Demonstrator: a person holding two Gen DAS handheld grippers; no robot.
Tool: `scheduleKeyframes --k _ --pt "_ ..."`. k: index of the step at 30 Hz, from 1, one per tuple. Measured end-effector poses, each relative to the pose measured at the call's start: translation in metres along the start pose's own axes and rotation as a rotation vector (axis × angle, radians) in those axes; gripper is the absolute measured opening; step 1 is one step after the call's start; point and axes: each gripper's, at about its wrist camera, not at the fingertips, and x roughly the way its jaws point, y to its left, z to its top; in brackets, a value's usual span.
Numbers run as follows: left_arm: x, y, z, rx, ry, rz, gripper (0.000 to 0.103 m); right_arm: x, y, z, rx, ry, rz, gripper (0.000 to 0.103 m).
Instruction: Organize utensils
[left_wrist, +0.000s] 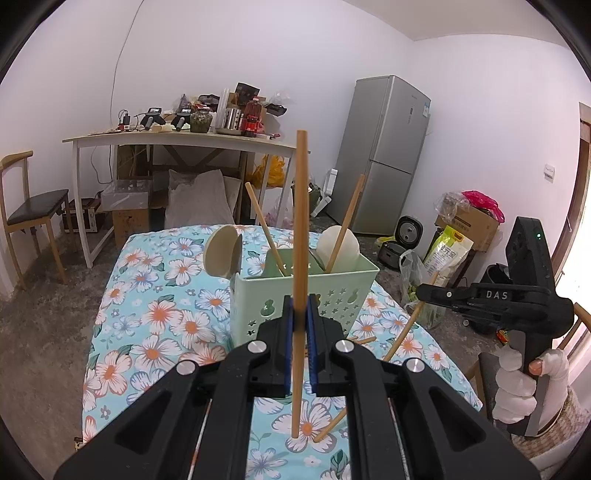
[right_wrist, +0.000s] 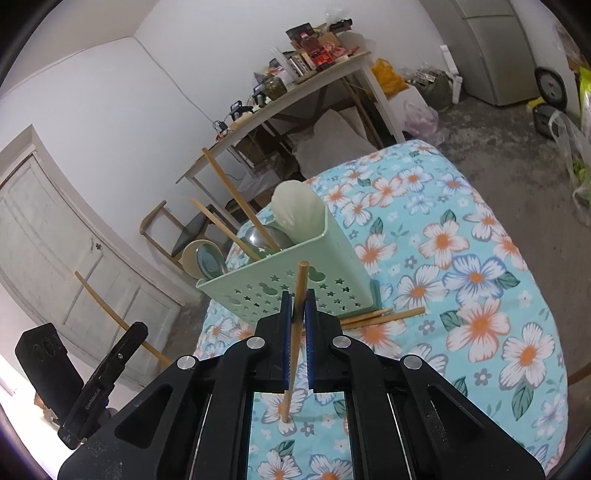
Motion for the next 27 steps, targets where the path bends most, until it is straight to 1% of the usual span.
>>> scheduleKeyframes --k 11,15,21,27 --pt "0.0 -0.002 0.002 0.002 -0.002 -0.001 0.006 -0.007 0.006 0.005 -0.021 -0.016 0.016 0.004" --pt "-0.001 -0.005 0.008 0.004 -0.017 0.001 0.006 -0.012 0.007 0.008 -0.028 -0.028 0.028 0.004" --pt "-0.009 -0.006 0.034 0.012 -0.084 -0.009 0.006 -0.025 0.006 0.016 -0.03 -0.058 0.048 0.004" --pt "-0.019 -0.006 0.076 0.021 -0.199 -0.038 0.006 -0.037 -0.002 0.026 -0.004 -0.081 0.072 0.004"
